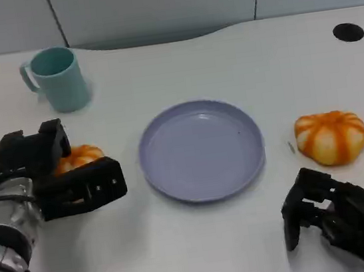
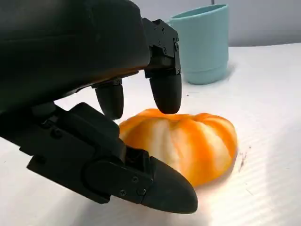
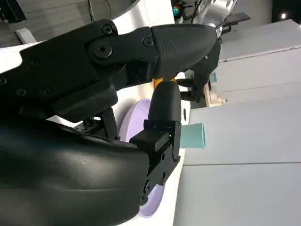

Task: Grasp the bread from the table and place it into the plate.

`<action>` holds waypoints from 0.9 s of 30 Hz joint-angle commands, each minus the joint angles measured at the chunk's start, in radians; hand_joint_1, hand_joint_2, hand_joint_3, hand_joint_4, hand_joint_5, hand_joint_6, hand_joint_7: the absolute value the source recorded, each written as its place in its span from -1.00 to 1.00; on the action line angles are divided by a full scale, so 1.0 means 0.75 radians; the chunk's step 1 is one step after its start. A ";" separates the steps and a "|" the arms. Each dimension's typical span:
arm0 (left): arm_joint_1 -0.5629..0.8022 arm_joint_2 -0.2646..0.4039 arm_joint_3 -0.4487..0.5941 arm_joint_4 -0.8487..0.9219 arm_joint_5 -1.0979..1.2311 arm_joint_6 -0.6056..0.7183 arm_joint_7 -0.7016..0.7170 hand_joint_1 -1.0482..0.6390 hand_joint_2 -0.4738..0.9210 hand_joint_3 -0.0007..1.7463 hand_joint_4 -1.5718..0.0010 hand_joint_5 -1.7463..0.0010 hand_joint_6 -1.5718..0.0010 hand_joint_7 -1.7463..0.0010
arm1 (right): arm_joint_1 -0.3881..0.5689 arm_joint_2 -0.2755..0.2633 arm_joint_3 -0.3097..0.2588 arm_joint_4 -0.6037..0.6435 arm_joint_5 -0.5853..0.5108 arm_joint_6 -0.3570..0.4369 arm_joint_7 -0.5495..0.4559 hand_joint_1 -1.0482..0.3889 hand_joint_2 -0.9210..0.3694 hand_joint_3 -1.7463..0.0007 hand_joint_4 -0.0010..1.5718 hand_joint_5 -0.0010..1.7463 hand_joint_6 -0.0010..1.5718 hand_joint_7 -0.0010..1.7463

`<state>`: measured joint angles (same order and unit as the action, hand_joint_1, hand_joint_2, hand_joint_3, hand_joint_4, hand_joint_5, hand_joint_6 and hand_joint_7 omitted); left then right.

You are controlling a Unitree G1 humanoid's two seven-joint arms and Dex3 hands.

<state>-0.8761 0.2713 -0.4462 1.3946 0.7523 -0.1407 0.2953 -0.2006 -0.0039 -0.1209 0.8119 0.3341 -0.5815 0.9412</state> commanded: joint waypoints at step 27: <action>-0.009 -0.112 -0.043 0.009 0.034 -0.001 0.104 -1.00 0.85 -0.92 0.92 -1.00 1.00 -1.00 | -0.025 -0.023 -0.026 0.050 0.006 -0.077 -0.004 -0.58 -1.00 0.70 -0.21 0.95 -0.31 0.61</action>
<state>-0.8820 0.1894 -0.4616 1.3950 0.7615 -0.1354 0.3473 -0.2137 -0.0071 -0.1364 0.8463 0.3383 -0.6334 0.9367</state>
